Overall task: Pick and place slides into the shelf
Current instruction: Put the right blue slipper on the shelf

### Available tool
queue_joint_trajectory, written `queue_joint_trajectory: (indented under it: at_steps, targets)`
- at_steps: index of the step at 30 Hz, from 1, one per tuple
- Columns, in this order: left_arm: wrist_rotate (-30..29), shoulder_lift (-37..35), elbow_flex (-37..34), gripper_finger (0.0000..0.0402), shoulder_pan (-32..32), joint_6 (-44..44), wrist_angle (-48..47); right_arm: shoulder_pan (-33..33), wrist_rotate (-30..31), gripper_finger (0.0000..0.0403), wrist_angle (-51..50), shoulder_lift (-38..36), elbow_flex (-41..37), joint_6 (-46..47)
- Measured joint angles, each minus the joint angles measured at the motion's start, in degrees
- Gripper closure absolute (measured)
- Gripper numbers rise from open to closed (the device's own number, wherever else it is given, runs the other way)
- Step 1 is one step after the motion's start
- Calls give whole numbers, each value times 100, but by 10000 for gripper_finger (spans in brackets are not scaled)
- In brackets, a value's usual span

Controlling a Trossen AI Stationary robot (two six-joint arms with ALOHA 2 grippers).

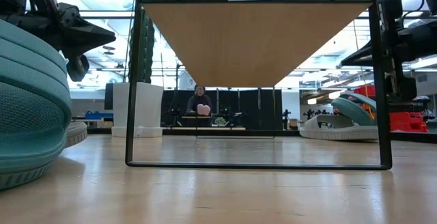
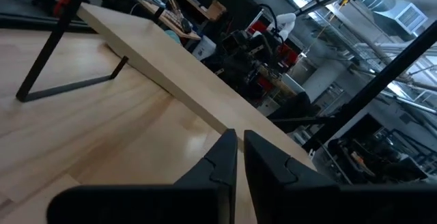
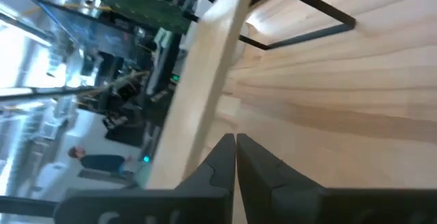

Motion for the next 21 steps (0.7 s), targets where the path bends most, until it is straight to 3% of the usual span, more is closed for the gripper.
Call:
queue_joint_trajectory:
  at_steps: [7,14,21]
  targets:
    - [5,0,0,359,-1,-87,-66,-20,376,380,416,0,232,-412]
    - [11,2,2,362,-2,-100,-87,-305,430,380,408,0,1061,-1644]
    - [11,2,2,356,0,-203,-100,-658,426,380,-313,58,1928,-2514]
